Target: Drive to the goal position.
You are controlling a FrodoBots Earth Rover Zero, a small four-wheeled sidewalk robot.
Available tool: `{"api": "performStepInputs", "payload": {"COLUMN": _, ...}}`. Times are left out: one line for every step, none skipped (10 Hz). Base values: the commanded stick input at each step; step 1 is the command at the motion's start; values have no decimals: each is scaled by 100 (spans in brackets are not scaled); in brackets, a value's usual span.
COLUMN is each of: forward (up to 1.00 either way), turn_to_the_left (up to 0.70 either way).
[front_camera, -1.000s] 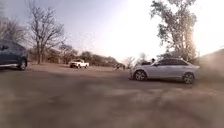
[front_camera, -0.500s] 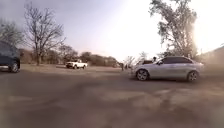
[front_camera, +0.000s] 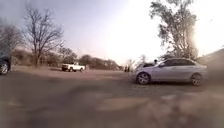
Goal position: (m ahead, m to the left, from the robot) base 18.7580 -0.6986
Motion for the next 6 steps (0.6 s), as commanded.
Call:
{"api": "performStepInputs", "payload": {"forward": 70, "turn_to_the_left": 0}}
{"api": "performStepInputs", "payload": {"forward": 70, "turn_to_the_left": 0}}
{"api": "performStepInputs", "payload": {"forward": 70, "turn_to_the_left": 0}}
{"api": "performStepInputs", "payload": {"forward": 70, "turn_to_the_left": 0}}
{"api": "performStepInputs", "payload": {"forward": 70, "turn_to_the_left": 0}}
{"api": "performStepInputs", "payload": {"forward": 70, "turn_to_the_left": 0}}
